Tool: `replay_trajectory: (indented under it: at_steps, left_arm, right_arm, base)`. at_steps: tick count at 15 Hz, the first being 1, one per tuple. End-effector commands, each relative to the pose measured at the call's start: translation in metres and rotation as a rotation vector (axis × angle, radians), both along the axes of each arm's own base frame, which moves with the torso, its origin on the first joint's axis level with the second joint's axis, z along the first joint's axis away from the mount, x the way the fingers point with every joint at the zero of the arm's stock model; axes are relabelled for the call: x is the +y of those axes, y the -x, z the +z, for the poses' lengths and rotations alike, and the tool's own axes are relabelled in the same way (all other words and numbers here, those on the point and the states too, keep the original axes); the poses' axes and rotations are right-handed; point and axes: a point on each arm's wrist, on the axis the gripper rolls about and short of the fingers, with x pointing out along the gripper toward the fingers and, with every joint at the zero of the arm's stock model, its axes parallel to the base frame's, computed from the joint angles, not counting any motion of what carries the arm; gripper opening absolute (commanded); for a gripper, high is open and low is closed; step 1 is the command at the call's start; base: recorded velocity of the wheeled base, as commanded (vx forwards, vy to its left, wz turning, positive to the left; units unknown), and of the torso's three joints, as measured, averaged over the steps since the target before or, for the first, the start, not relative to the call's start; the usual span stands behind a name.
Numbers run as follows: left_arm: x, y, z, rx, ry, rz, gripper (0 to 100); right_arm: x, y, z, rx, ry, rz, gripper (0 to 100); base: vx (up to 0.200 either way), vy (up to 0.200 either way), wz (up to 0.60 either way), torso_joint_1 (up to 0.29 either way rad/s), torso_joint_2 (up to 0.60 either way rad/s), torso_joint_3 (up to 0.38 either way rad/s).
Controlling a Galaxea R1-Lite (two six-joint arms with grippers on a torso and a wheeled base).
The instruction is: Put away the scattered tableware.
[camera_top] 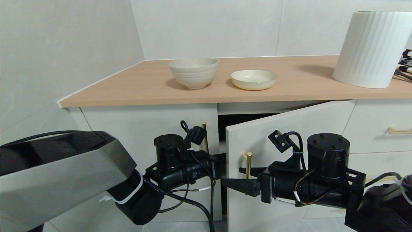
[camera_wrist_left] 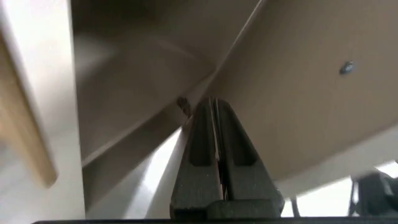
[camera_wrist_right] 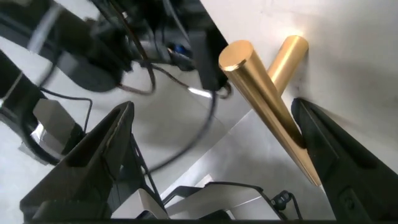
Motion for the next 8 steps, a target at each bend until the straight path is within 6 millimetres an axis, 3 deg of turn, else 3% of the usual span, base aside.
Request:
replay_trajectory:
  at_steps: [1,5,8]
  left_arm:
    - [-0.006,0.000,-0.011,0.019,-0.012,-0.010,0]
    - [-0.008,-0.001,-0.004,-0.002,0.001,-0.016,0]
    - [-0.016,0.001,-0.001,-0.017,0.012,-0.041,0]
  right_arm:
    - [-0.001,-0.001,0.000,-0.021,0.016,-0.061,100]
    - [-0.009,0.002,-0.002,-0.076,0.068,-0.150,100]
    - [-0.027,0.012,0.005,-0.083,0.069,-0.200,100]
  base:
    - [0.000,0.000,0.00,0.000,0.00,0.000]
    - [0.000,0.000,0.00,0.000,0.00,0.000]
    - [0.000,0.000,0.00,0.000,0.00,0.000]
